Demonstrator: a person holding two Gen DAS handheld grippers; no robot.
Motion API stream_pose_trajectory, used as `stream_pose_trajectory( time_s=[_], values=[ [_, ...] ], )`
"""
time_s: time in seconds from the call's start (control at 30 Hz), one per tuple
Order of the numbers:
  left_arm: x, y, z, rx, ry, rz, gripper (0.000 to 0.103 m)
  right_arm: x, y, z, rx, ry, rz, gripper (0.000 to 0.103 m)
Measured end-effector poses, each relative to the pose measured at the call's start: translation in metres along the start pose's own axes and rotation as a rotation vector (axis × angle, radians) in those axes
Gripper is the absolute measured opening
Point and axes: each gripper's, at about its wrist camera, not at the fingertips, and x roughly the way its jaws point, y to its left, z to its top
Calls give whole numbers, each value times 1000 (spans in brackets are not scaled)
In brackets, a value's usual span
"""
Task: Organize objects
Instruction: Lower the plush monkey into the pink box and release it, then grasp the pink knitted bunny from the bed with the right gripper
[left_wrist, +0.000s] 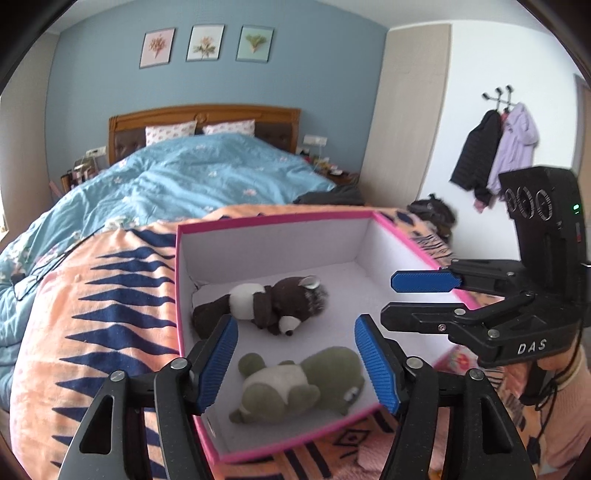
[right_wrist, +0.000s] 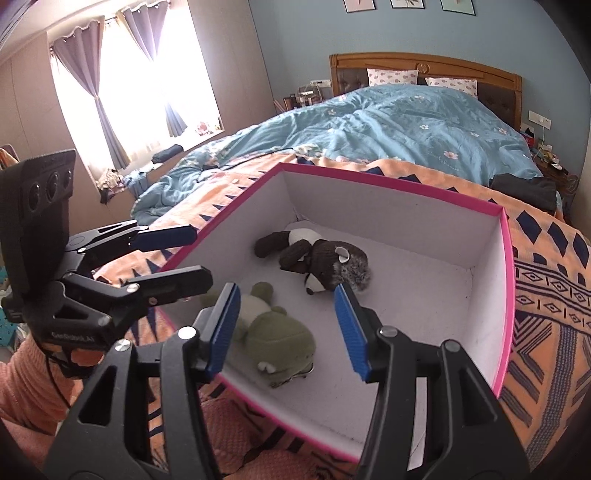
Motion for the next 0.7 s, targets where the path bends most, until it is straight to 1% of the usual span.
stream_pose_trajectory(
  time_s=[0.07, 0.13, 0.23, 0.3, 0.37, 0.43, 0.47, 0.57, 0.7],
  values=[
    [-16, -4, -6, 5, -34, -19, 72, -17, 6, -8, -5, -39, 10, 62],
    [-31, -9, -12, 11, -61, -39, 73, -32, 9, -16, 5, -69, 26, 62],
    [-49, -19, -25, 37, -82, -68, 74, -50, 11, -31, 26, -94, 60, 63],
    [-56, -27, -34, 57, -80, -81, 74, -60, 15, -46, 30, -98, 71, 64],
    [-61, -34, -45, 72, -74, -92, 74, -65, 19, -65, 38, -86, 73, 67],
    [-61, -42, -56, 95, -56, -98, 74, -65, 21, -80, 38, -65, 50, 67],
    [-61, -46, -62, 110, -47, -95, 74, -63, 22, -90, 38, -44, 32, 67],
    [-54, -54, -75, 129, -5, -99, 74, -52, 20, -110, 59, 9, 14, 67],
    [-41, -60, -86, 144, 44, -85, 74, -34, 9, -127, 102, 68, -13, 67]
  ],
)
